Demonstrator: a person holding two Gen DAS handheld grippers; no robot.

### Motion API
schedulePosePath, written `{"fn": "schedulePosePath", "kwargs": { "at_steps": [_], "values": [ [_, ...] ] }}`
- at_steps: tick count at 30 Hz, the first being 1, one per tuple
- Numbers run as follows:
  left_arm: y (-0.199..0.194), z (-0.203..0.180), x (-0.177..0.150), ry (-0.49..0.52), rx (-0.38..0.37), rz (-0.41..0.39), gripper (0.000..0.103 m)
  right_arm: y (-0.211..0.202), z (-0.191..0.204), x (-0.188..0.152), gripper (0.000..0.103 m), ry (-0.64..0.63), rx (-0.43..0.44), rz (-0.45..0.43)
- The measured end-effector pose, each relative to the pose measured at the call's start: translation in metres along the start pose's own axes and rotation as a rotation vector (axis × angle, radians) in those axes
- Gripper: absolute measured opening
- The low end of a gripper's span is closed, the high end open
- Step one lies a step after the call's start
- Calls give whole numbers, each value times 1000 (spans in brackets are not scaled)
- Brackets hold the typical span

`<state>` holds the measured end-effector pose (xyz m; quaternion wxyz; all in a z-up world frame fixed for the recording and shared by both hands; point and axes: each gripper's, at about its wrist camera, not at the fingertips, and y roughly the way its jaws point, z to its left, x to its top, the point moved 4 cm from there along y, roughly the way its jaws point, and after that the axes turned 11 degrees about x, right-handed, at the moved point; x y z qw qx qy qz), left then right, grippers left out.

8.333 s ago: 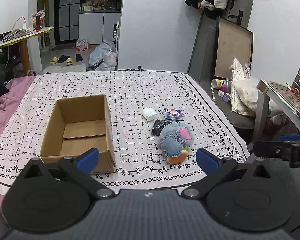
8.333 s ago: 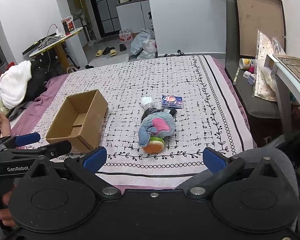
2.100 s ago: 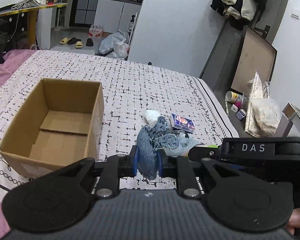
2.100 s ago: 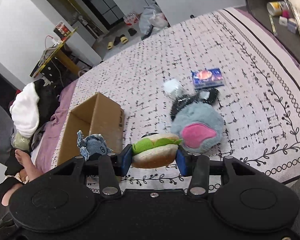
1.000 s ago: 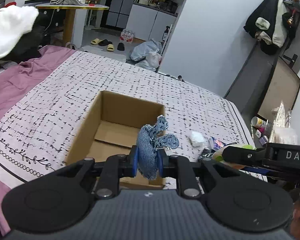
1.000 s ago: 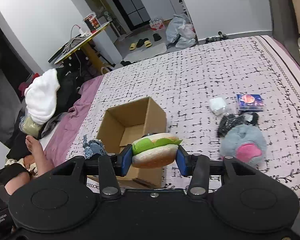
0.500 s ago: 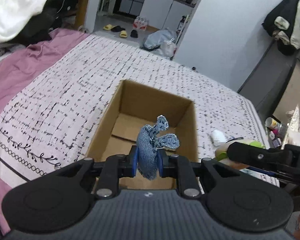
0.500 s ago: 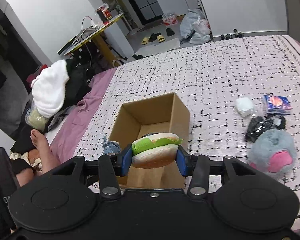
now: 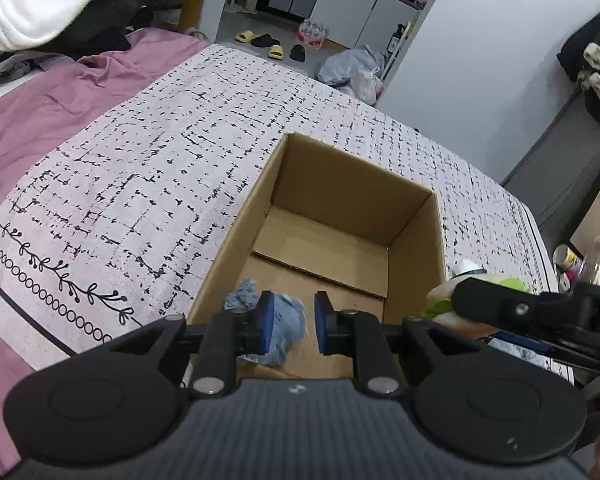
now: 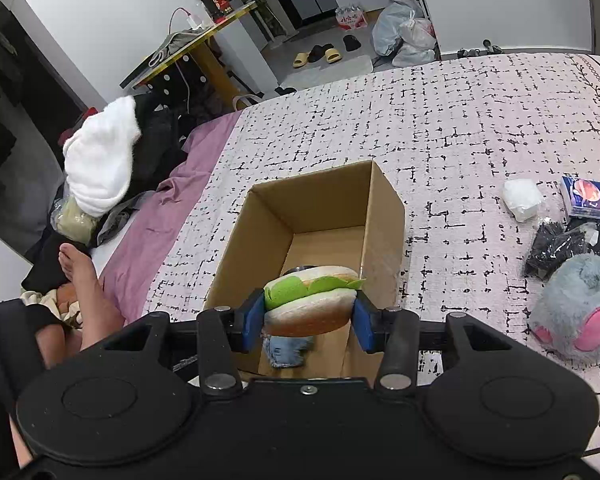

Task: Organize soft objects
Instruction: 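Carry the blue plush and hamburger plush over the cardboard box with both tools, then open the left tool to drop the blue plush while the right tool releases the hamburger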

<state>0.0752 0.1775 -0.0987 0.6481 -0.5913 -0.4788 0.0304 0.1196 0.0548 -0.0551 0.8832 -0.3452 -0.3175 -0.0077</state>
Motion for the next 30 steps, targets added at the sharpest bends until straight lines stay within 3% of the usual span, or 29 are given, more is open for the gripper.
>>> {"fn": "schedulePosePath", "kwargs": {
  "at_steps": [5, 8, 10, 16, 24, 30],
  "values": [
    [-11, 3, 2, -23, -2, -13, 26, 8, -4, 0, 45, 15, 0, 14],
    [-16, 5, 6, -35, -5, -17, 39, 12, -3, 1, 45, 10, 1, 20],
    [-21, 7, 8, -41, -9, -25, 55, 16, -3, 1, 45, 8, -1, 28],
    [-28, 11, 9, -30, 21, -40, 73, 25, -3, 3, 45, 5, -12, 41],
    [-30, 16, 10, -19, 38, -38, 80, 33, -2, 3, 49, 24, -24, 62],
    [-33, 17, 10, -26, 42, -40, 84, 21, 0, 5, 66, 34, -40, 34]
  ]
}}
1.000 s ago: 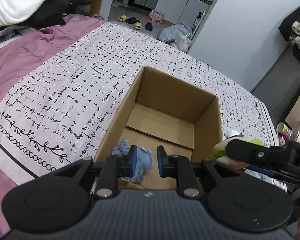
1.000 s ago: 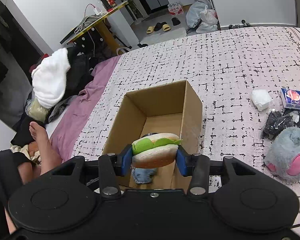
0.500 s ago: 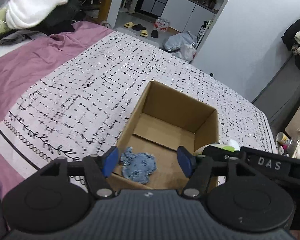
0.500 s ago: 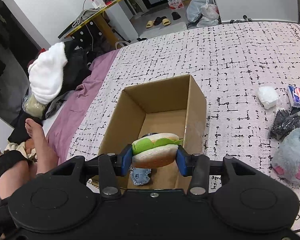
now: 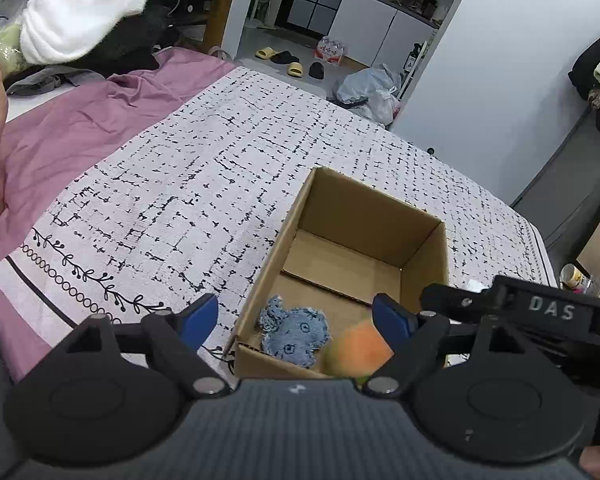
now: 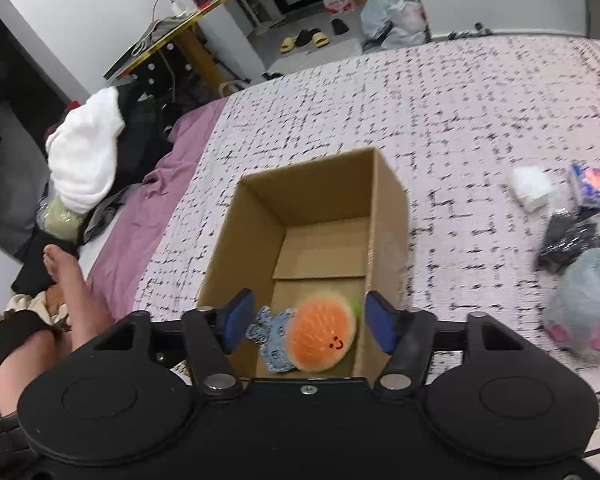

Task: Organize soft objects
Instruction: 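Open the left tool to drop the blue plush while the right tool releases the hamburger, then move both tools from the box to the large grey plush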

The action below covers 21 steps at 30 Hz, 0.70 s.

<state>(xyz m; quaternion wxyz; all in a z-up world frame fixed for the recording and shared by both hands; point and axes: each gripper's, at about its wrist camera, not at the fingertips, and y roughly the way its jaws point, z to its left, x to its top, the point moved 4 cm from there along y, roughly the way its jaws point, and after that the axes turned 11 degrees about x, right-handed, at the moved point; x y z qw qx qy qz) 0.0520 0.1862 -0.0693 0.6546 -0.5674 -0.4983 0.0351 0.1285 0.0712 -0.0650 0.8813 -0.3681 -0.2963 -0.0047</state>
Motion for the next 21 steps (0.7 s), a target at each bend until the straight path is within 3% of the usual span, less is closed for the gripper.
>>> {"fn": "schedulePosePath", "kwargs": {
  "at_steps": [6, 11, 13, 21],
  "values": [
    [-7, -11, -1, 27, -21, -11, 88, -26, -7, 3, 79, 15, 5, -49],
    [-15, -22, -3, 56, -39, -21, 91, -50, -18, 4, 81, 25, -10, -80],
    [-18, -28, -4, 68, -43, -24, 92, -59, -24, 4, 88, 28, -18, -95],
    [-32, -49, -9, 110, -89, -25, 95, -93, -45, 0, 92, 33, -49, -134]
  ]
}}
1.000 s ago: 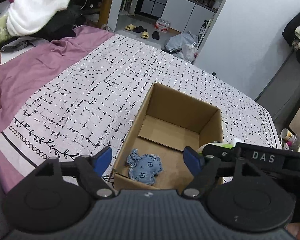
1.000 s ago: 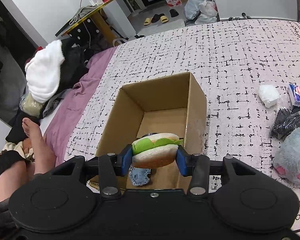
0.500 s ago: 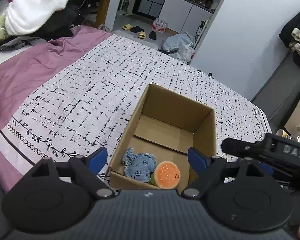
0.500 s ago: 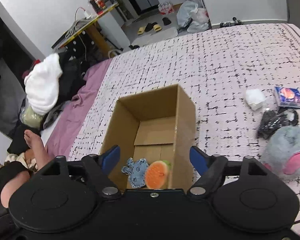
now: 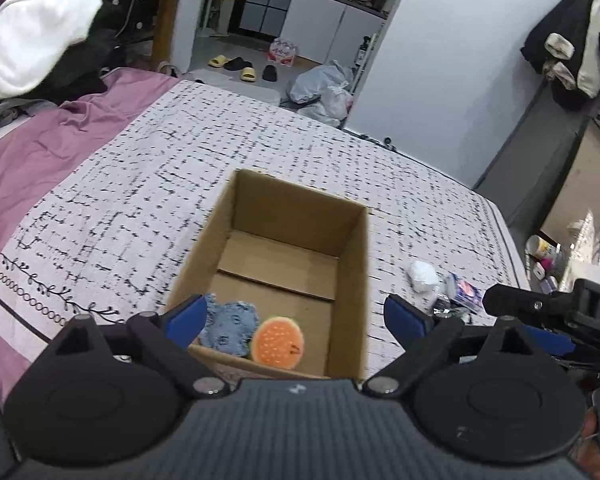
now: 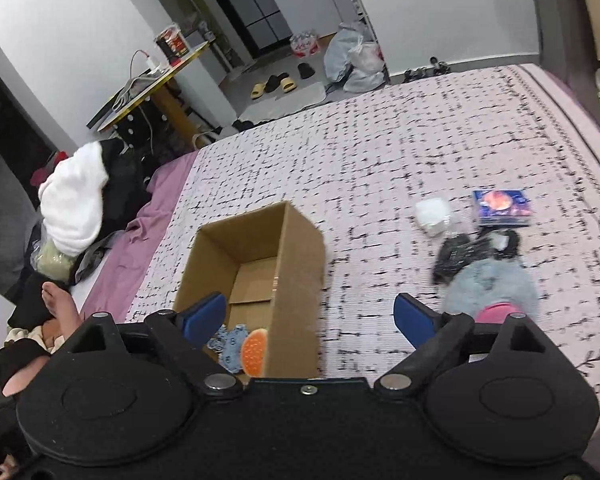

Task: Organize soft objects
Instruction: 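Move both tools from the box to the large grey plush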

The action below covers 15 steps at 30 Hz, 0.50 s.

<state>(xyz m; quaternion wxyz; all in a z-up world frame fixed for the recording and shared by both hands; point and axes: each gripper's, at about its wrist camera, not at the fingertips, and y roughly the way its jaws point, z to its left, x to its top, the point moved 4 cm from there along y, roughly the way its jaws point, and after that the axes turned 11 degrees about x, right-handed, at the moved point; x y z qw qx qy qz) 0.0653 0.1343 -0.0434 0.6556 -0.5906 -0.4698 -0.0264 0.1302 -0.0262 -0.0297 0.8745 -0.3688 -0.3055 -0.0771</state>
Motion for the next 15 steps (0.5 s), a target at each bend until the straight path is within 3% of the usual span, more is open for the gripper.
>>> {"fn": "schedulePosePath", "kwargs": {
  "at_steps": [10, 15],
  "values": [
    [-13, -29, -6, 79, -42, -7, 95, -34, -21, 0, 103, 5, -12, -48],
    [-16, -42, -10, 110, -49, -11, 95, -48, -30, 1, 103, 35, -3, -68]
  ]
}}
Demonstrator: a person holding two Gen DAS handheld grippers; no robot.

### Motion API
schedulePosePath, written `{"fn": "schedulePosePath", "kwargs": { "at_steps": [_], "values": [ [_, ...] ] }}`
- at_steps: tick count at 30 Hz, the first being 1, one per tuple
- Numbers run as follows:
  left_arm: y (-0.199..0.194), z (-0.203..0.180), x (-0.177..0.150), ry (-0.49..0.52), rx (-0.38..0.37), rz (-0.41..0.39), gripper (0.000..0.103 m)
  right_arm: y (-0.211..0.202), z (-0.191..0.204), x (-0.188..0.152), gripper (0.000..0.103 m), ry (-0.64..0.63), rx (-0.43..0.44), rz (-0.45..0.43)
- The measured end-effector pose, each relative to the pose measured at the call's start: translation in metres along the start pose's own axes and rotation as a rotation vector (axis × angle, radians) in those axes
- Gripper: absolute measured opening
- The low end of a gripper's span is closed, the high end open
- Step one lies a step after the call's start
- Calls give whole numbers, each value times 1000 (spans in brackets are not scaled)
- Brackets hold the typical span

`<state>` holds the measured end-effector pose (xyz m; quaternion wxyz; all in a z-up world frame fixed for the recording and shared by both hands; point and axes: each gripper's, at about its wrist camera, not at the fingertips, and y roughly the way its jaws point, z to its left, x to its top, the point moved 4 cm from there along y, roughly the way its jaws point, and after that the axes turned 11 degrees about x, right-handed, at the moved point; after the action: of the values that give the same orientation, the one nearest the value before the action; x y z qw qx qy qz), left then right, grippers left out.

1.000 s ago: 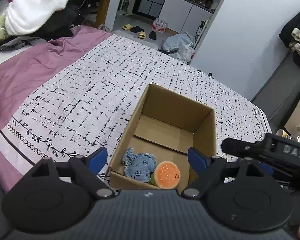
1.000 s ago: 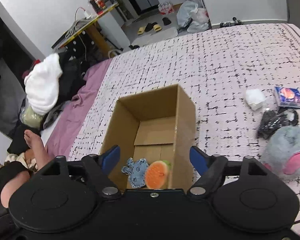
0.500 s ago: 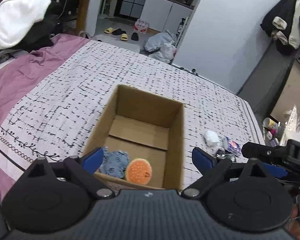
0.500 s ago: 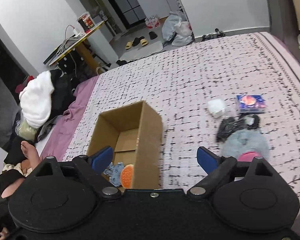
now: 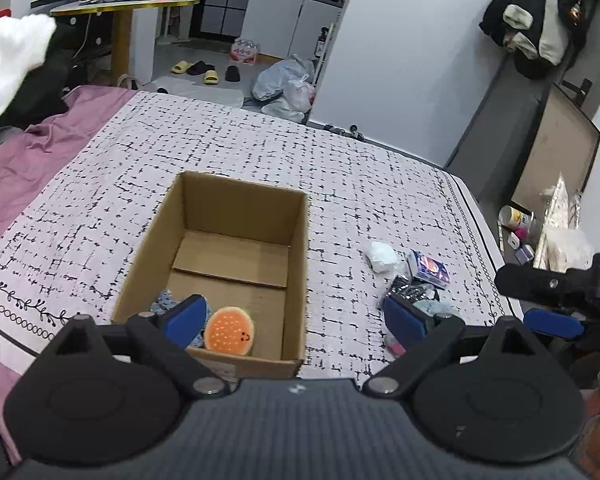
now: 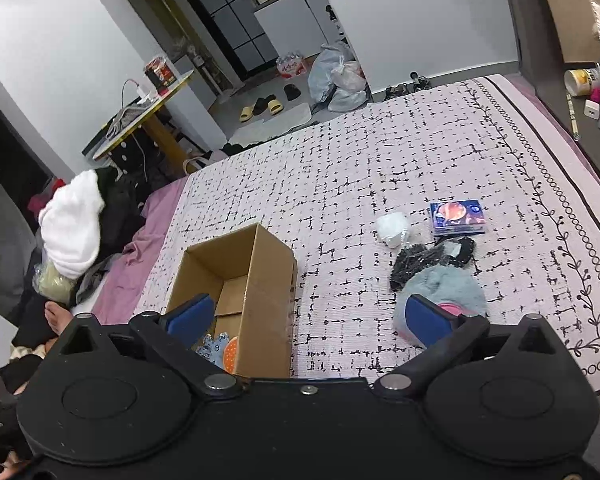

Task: Organize soft objects
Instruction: 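Move both tools from the box to the large grey plush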

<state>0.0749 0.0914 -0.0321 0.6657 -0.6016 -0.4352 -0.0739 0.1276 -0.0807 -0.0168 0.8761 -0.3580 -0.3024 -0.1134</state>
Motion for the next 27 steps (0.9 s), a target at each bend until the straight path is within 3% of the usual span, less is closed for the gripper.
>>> {"fn": "schedulePosePath", "kwargs": {
  "at_steps": [27],
  "values": [
    [12, -56, -26, 86, -32, -23, 95, -33, -77, -9, 103, 49, -68, -85]
  ]
}}
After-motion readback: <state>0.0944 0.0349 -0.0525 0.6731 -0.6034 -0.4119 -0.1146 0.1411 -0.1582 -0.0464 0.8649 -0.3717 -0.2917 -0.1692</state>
